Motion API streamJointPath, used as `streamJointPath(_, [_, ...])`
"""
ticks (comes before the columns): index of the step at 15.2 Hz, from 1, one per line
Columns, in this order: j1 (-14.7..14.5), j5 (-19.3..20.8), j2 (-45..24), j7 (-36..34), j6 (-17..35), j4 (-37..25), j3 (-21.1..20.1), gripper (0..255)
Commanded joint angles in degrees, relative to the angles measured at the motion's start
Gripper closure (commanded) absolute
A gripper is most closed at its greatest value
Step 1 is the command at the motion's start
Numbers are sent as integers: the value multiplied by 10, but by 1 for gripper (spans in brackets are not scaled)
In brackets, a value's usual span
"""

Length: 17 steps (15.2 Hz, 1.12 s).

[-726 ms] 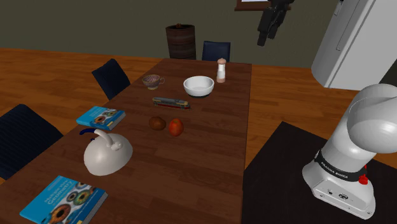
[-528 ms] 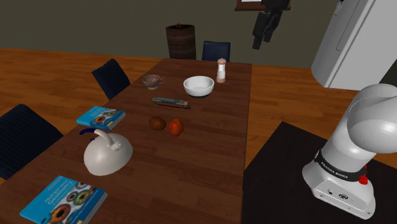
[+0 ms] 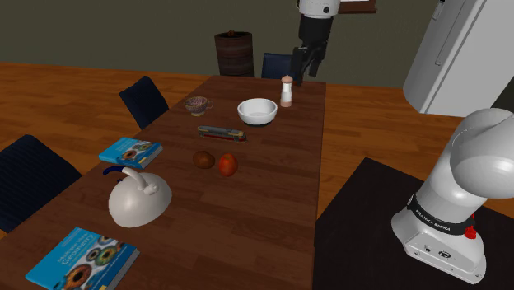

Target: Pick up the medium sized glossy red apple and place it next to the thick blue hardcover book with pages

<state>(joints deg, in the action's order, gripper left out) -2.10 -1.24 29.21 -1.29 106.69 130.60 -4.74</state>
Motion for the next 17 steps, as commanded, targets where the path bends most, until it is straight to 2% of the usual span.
streamJointPath(1, [-3, -2, -35, -12, 26, -3, -11, 0])
streamJointPath(9, [-12, 7, -196, -61, 109, -58, -46, 0])
streamJointPath(17, [-28, 39, -369, -113, 158, -157, -66, 0])
